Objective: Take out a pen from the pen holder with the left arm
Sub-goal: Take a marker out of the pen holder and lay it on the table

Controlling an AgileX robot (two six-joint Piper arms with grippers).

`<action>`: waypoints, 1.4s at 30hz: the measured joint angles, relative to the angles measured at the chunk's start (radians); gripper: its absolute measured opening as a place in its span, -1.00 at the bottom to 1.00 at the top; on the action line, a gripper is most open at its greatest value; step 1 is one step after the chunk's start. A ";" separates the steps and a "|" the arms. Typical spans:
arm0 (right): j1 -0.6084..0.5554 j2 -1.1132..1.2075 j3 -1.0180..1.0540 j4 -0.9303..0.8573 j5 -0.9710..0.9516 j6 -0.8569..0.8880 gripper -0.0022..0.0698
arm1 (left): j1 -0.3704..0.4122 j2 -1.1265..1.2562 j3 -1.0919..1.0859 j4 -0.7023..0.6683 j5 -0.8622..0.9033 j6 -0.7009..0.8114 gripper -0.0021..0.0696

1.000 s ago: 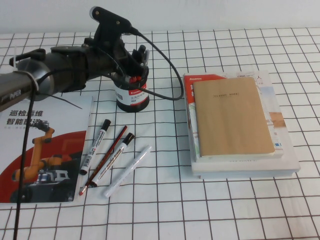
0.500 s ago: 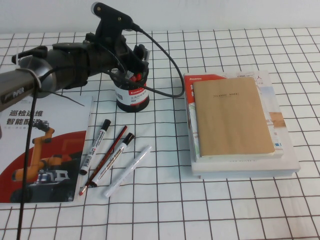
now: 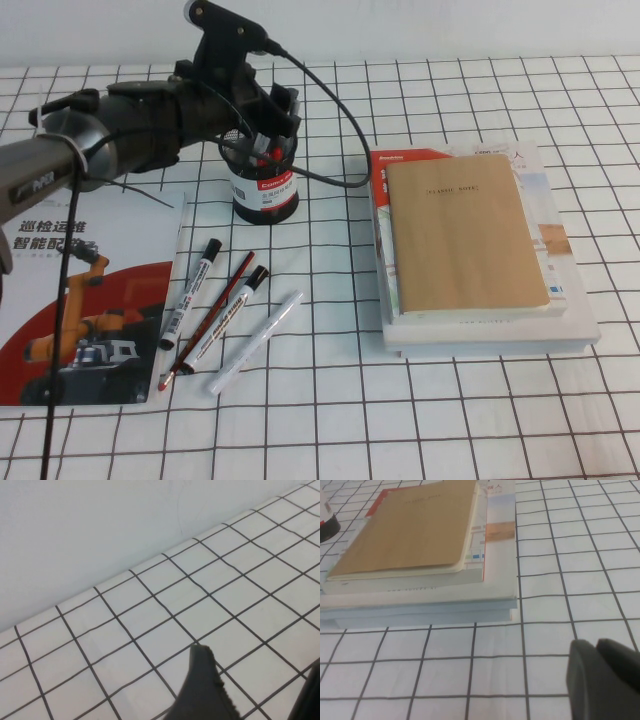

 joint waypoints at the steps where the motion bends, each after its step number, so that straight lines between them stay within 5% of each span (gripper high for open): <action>1: 0.000 0.000 0.000 0.000 0.000 0.000 -0.98 | 0.000 0.002 0.000 -0.002 0.005 0.006 0.32; 15: 0.000 0.000 0.000 0.000 0.000 0.000 -0.98 | 0.000 0.027 -0.007 -0.032 0.012 0.028 0.24; 26: 0.000 0.000 0.000 0.000 0.000 0.000 -0.98 | 0.000 0.029 -0.007 -0.036 0.014 0.062 -0.66; 42: 0.000 0.000 0.000 0.000 0.000 0.000 -0.98 | 0.000 -0.092 -0.007 -0.036 0.027 0.036 -0.68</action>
